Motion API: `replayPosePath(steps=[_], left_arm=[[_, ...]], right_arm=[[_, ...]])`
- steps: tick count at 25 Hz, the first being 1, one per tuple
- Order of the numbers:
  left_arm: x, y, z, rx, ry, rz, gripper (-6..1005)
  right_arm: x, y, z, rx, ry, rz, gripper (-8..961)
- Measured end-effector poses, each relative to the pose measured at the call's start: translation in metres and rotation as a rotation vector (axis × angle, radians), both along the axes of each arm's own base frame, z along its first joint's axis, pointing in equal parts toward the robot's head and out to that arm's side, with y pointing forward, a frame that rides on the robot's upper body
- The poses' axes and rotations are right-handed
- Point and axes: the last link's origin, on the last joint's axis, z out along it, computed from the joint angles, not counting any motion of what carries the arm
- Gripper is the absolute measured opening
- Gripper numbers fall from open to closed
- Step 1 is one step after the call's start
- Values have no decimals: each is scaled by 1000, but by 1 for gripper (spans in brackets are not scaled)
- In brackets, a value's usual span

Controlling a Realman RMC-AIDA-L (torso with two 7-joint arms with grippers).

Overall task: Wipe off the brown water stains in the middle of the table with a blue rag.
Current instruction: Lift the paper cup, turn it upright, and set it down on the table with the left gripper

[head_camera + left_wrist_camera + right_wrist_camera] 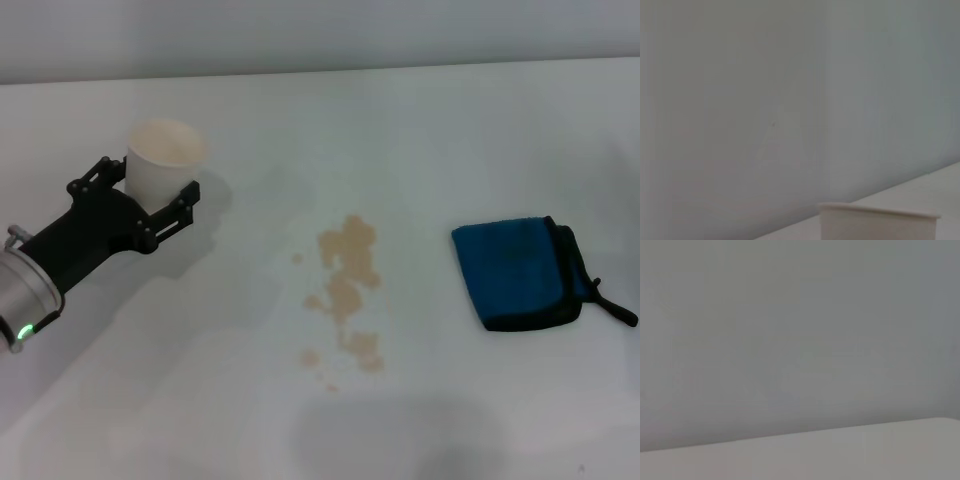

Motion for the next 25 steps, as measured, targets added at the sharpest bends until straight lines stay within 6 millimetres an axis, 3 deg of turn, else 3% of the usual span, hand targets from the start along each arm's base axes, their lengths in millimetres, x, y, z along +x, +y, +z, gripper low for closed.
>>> replayPosePath(steps=[11, 25], left_arm=[[-26, -22, -17, -66, 34, 113, 823], [-46, -45, -20, -61, 83, 142, 825]], right_arm=[[-7, -14, -4, 43, 31, 63, 388], [-8, -16, -3, 44, 19, 78, 388]])
